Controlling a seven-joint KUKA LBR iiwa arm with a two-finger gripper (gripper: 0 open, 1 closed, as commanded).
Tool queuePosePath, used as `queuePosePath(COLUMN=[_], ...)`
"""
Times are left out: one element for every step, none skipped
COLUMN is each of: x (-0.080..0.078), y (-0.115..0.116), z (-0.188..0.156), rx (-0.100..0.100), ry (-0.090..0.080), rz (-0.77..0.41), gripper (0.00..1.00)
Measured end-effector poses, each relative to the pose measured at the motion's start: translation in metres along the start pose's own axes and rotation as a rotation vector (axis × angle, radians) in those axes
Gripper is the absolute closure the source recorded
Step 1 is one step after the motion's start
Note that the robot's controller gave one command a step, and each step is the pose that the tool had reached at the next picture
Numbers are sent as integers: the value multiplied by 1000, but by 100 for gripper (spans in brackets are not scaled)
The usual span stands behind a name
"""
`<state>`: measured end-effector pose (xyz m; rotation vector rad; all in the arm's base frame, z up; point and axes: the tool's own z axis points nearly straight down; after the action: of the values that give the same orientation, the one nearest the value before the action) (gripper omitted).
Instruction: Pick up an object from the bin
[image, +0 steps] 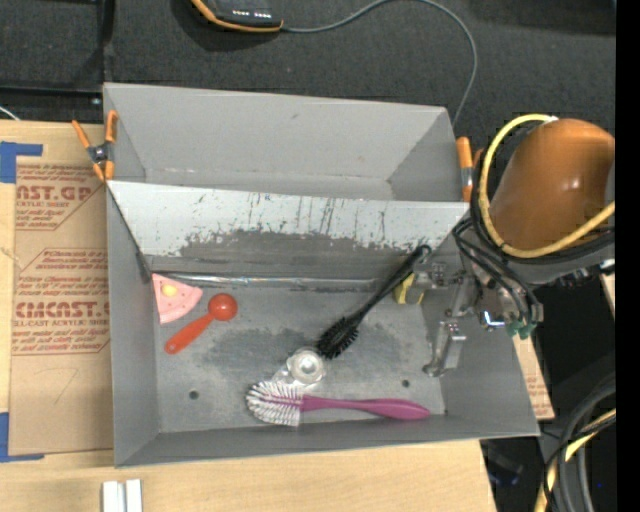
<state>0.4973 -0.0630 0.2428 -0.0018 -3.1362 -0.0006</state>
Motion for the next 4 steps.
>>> queuePosePath(x=[-2,-50,-76,-79], y=[0,38,58,52], z=[-3,119,80,142], rx=[1,2,6,2], ry=[-8,-10,-21,-8], rz=[-2,-258,-286,-460], gripper=[0,0,0,0])
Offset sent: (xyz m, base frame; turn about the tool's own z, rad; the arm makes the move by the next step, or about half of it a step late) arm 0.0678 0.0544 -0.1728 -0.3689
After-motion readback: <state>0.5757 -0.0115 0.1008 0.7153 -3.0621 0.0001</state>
